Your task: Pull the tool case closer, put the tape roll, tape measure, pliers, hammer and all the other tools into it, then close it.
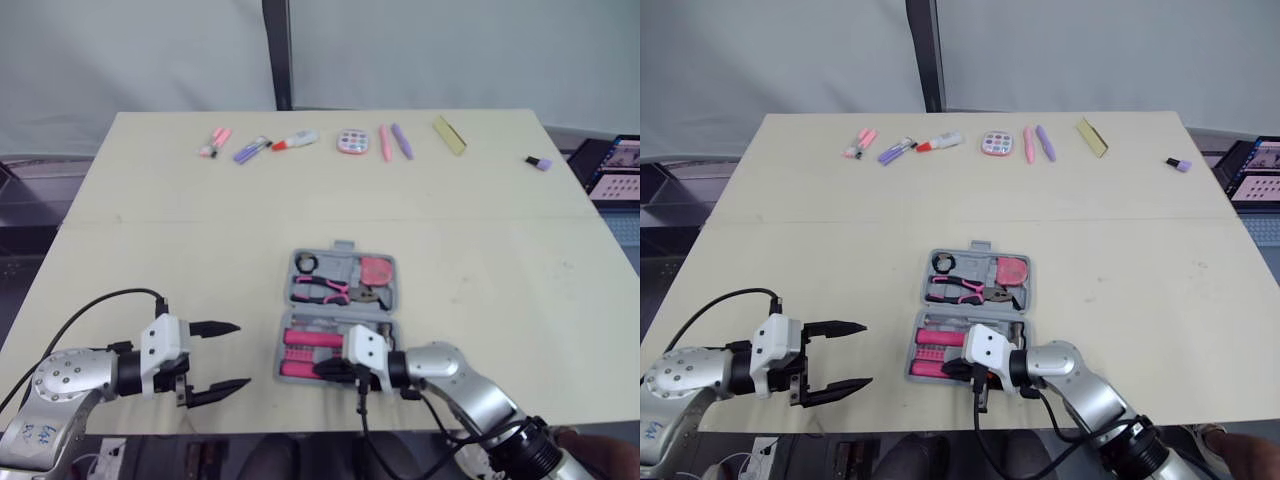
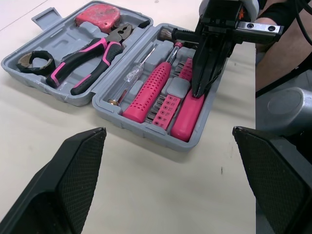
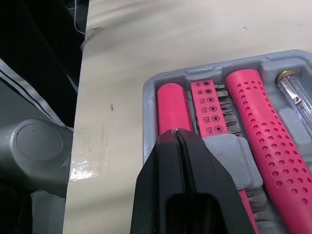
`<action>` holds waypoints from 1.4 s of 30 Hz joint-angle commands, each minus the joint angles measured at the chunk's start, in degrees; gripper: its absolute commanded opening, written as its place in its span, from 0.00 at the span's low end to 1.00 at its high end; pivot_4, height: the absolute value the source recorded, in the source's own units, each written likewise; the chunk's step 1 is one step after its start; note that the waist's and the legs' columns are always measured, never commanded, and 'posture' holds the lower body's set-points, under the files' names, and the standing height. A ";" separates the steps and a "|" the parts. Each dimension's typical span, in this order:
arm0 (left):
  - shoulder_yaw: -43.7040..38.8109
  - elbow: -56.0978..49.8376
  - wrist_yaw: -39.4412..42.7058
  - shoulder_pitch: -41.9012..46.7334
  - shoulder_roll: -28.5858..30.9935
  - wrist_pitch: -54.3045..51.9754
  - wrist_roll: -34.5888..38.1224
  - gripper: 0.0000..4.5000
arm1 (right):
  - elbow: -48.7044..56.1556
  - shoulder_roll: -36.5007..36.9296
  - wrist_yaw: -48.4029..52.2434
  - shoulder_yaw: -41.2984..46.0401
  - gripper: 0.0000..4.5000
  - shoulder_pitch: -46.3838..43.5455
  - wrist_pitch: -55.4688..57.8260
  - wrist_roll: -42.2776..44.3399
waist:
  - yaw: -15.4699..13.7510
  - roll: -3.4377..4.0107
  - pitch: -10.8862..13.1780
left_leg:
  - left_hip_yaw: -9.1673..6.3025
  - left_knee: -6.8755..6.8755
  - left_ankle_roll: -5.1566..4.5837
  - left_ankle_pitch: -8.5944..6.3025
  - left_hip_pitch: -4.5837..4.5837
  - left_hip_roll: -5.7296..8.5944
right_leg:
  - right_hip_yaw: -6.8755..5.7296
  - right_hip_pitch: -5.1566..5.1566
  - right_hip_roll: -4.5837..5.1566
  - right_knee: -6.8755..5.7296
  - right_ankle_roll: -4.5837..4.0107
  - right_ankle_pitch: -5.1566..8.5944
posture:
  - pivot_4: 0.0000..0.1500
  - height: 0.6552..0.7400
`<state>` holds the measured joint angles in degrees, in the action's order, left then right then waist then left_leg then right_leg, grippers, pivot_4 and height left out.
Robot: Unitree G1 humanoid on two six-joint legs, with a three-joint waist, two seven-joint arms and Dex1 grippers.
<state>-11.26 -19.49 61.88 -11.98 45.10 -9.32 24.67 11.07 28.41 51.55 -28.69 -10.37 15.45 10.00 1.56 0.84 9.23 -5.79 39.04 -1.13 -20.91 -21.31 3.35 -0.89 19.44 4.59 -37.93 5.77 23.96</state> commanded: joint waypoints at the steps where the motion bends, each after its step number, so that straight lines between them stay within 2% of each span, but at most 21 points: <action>1: -0.54 -1.64 -0.20 0.00 0.02 0.27 0.70 1.00 | -0.55 -0.12 0.56 0.24 0.01 0.83 -0.30 -0.78 | 0.00 0.00 0.00 | 0.00 0.00 0.00 0.00 0.00 0.00 | 0.00 0.00 0.00 0.00 0.00 0.00 | 1.00 0.69; 12: -0.17 -2.19 -0.55 0.02 -0.13 -0.07 0.82 1.00 | -2.50 -0.09 0.94 -0.36 0.01 1.28 -0.24 -1.49 | 0.00 -0.03 -0.02 | -0.01 0.00 0.00 0.00 0.03 0.00 | 0.00 -0.02 0.00 -0.02 0.00 0.00 | 1.00 0.69; 30: -0.50 -3.10 -1.51 0.09 -0.07 -1.02 0.83 1.00 | -13.45 -0.75 2.61 -0.96 0.01 2.86 -7.59 -3.84 | 0.02 -0.17 -0.23 | -0.01 -0.03 0.01 0.00 0.21 -0.02 | 0.00 -0.12 -0.02 -0.04 0.00 0.00 | 1.00 0.69; 39: -0.06 -3.45 -1.77 -0.01 -0.47 -1.33 0.82 1.00 | -10.73 -0.20 2.36 0.02 0.01 2.92 -8.89 -3.63 | -0.01 -0.21 -0.37 | -0.02 -0.03 0.01 -0.01 0.21 -0.01 | 0.00 -0.15 -0.02 -0.03 0.00 0.00 | 1.00 0.69; 42: 0.65 -3.33 -2.14 -0.01 -0.82 -1.77 0.75 1.00 | -2.74 0.19 1.33 2.55 0.01 2.15 -6.07 -1.67 | -0.05 -0.18 -0.35 | -0.02 -0.03 0.01 -0.01 0.19 0.00 | 0.01 -0.14 -0.01 -0.03 0.00 0.00 | 1.00 0.69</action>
<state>-10.74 -21.67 60.02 -11.78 44.91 -10.93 24.67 5.48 27.34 53.78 -27.15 -8.73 6.54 9.07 1.51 0.66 8.88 -5.81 39.01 -1.11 -20.92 -21.13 3.36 -0.87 19.31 4.58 -37.96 5.77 23.96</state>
